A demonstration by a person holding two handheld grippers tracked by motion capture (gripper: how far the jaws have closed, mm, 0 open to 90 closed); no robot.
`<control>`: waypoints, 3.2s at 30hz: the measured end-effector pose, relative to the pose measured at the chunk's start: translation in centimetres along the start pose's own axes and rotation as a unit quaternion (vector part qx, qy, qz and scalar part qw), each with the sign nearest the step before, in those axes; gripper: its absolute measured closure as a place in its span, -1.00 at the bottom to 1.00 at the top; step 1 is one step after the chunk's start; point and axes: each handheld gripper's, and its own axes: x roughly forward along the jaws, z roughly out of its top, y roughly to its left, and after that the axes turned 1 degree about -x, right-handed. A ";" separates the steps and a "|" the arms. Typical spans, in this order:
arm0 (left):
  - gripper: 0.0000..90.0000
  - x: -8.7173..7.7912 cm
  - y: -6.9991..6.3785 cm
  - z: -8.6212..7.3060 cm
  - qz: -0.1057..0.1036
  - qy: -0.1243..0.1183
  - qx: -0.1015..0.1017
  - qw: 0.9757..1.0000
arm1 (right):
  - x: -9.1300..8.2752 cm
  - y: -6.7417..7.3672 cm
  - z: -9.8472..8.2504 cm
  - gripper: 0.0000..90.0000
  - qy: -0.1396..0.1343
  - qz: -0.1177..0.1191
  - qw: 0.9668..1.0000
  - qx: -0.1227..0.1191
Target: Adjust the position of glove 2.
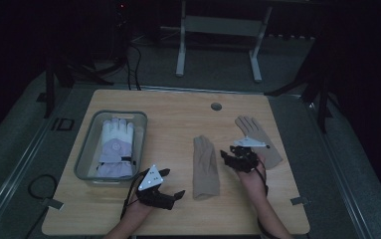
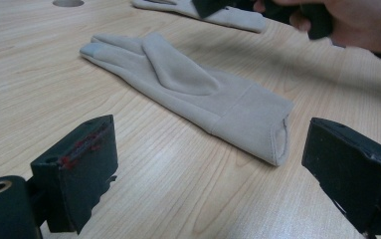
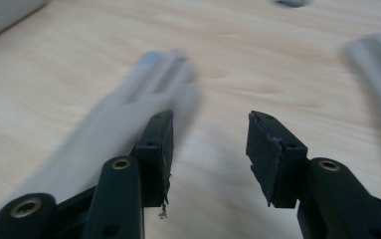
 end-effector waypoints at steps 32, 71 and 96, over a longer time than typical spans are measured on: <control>-0.84 -0.1 0.5 0.1 -0.004 -0.002 -0.002 1.000 | 2.4 -14.5 -0.3 0.03 0.053 -0.062 0.996 0.028; -0.83 0.1 0.4 0.2 -0.005 -0.002 -0.005 1.000 | -3.5 -8.7 0.1 0.86 0.010 -0.124 0.985 0.120; -0.83 -0.1 0.1 0.3 -0.008 -0.005 -0.001 1.000 | -3.6 -6.1 -6.4 0.49 0.075 -0.129 0.977 0.150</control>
